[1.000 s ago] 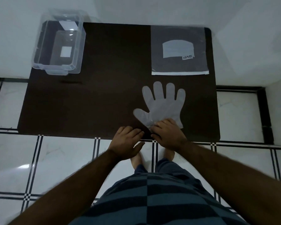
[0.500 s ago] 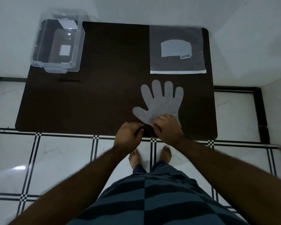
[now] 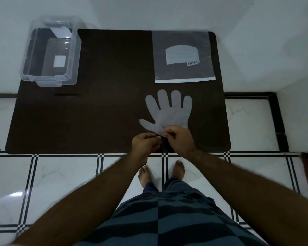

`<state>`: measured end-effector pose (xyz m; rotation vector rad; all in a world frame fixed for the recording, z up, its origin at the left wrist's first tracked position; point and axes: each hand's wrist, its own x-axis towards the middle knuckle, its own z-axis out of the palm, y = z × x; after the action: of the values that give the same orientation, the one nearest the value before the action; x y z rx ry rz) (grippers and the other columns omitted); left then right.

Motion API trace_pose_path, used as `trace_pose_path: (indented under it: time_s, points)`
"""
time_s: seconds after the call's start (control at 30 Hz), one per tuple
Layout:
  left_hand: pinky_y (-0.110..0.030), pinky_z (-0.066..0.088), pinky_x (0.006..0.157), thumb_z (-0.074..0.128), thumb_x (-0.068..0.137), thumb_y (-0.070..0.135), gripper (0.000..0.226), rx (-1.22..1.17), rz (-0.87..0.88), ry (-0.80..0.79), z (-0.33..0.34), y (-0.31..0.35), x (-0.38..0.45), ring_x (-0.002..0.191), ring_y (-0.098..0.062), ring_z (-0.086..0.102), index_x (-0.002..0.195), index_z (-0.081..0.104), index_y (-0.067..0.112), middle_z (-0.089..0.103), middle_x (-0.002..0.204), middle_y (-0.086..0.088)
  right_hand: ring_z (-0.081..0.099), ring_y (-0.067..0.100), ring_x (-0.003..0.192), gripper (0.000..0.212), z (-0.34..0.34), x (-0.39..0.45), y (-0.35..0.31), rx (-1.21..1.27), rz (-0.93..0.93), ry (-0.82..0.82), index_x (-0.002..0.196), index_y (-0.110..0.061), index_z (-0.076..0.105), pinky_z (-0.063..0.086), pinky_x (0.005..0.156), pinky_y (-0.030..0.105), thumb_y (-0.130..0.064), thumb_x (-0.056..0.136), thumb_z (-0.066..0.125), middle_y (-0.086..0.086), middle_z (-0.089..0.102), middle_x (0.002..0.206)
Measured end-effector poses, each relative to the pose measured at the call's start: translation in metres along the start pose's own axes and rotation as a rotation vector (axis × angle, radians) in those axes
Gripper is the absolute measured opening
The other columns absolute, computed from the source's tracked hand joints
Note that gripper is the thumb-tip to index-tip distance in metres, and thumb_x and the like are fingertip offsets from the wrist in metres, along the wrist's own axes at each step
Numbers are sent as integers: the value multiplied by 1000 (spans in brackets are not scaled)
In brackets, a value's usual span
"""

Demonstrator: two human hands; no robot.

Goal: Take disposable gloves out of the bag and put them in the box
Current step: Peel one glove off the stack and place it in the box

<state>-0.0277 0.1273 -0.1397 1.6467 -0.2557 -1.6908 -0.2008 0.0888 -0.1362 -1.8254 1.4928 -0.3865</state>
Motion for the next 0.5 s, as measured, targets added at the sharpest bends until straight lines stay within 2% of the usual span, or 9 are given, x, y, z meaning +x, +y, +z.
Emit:
trace_pose_path:
  time_s: [0.07, 0.17, 0.27, 0.37, 0.5]
  points:
    - [-33, 66, 77, 79, 90, -8, 26, -51, -19, 15, 4, 0, 1, 92, -30, 80, 115, 73, -8, 79, 108, -25, 71, 20, 114, 25, -1, -1, 0, -9, 1, -17, 125, -11, 75, 56, 106, 37, -15, 102, 67, 7, 77, 122]
    - [-31, 65, 75, 78, 92, -5, 24, -104, -33, 51, 8, -1, 4, 91, -29, 80, 115, 73, -8, 79, 109, -27, 72, 19, 111, 33, -8, -3, -7, 13, -36, -95, 128, -13, 73, 56, 103, 33, -16, 96, 73, 6, 77, 120]
    - [-33, 67, 76, 77, 94, -1, 18, -119, -39, 79, 12, 1, 4, 86, -28, 80, 111, 73, -6, 80, 106, -26, 72, 20, 98, 27, -9, -2, -9, -51, -137, -131, 115, -15, 75, 59, 94, 36, -23, 90, 78, 4, 78, 106]
    - [-37, 68, 81, 74, 97, 2, 17, -123, -49, 90, 14, 4, 2, 88, -30, 80, 113, 73, -5, 82, 102, -22, 72, 22, 100, 18, -6, -2, -10, -132, -148, -95, 115, -14, 74, 58, 99, 42, -20, 99, 70, 6, 78, 107]
    - [-37, 68, 81, 66, 103, 7, 14, -137, -78, 143, 16, 10, 2, 89, -29, 82, 112, 74, 0, 83, 97, -17, 73, 21, 100, 23, -4, -2, -11, -177, -143, -50, 120, -15, 73, 58, 100, 42, -24, 106, 57, 6, 78, 109]
